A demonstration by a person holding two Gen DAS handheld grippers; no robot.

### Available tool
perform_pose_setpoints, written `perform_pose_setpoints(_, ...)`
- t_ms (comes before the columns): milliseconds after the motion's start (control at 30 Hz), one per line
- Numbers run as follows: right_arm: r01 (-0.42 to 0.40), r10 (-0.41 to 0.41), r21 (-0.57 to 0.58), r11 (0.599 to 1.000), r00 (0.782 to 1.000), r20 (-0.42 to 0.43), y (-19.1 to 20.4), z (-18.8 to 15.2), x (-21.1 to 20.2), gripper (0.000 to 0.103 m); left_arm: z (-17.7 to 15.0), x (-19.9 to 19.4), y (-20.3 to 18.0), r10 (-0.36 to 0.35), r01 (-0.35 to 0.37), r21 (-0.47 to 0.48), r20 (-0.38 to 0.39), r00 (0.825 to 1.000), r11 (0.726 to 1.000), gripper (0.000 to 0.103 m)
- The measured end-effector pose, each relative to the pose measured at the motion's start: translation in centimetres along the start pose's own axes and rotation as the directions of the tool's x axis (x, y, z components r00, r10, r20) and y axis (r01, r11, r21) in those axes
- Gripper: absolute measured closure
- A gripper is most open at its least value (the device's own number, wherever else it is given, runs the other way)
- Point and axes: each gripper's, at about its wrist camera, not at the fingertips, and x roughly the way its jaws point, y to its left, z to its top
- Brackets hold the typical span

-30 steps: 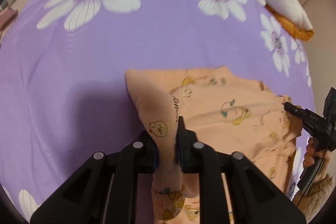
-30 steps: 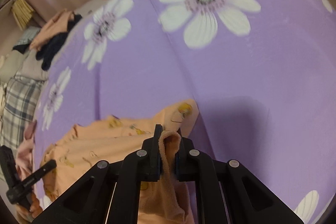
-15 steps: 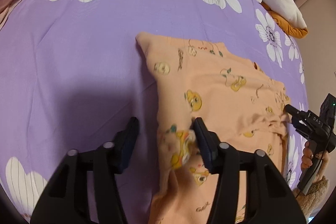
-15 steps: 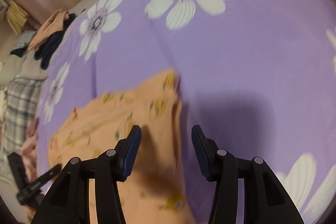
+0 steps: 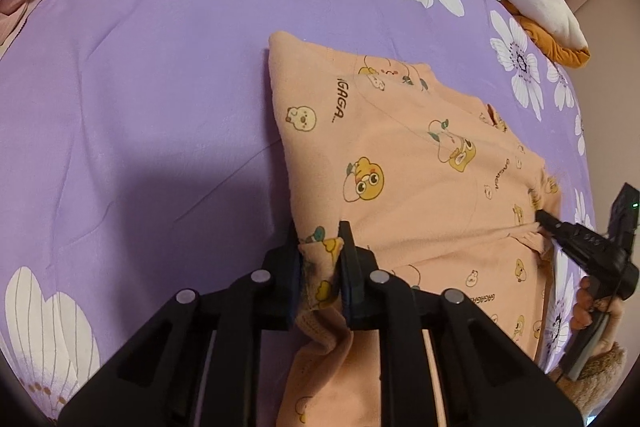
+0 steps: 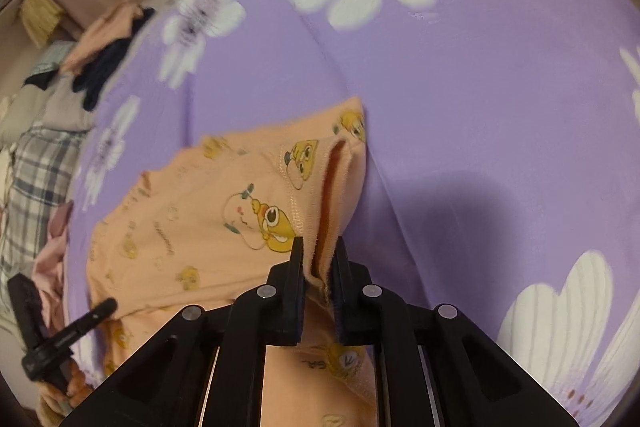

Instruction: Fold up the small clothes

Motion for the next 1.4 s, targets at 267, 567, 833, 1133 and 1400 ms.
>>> perform_pose_setpoints(267, -0.028, 0.028, 0.028, 0.999, 0.999, 0.019, -0.4, -0.5, 0.2, 0.092, 0.0, 0.3, -0.1, 0.009, -0.009, -0.005, -0.001, 1.000, 1.000, 0.083)
perform_pose_setpoints(567, -0.038, 0.037, 0.021, 0.999, 0.998, 0.046, -0.4, -1.1, -0.7, 0.085, -0.5, -0.6, -0.3, -0.006, 0.006, -0.017, 0.000, 1.000, 1.000, 0.069)
perform_pose_setpoints(833, 0.061, -0.046, -0.106, 0.992, 0.989, 0.140, 2.0, -3.2, -6.2, 0.036, -3.1, -6.4, -1.9, -0.003, -0.007, 0.077, 0.117, 0.993, 0.997, 0.030)
perform_pose_setpoints(1133, 0.016, 0.016, -0.163, 0.987, 0.982, 0.191, 1.5, -9.4, -11.9, 0.034, -9.7, -10.2, -0.9, -0.017, 0.009, 0.066, 0.125, 0.992, 0.998, 0.022)
perform_pose_setpoints(1400, 0.036, -0.013, -0.161, 0.986, 0.989, 0.144, 0.3, -15.2, -12.7, 0.034, -14.9, -9.9, 0.6, -0.005, 0.003, 0.036, 0.064, 0.998, 0.999, 0.022)
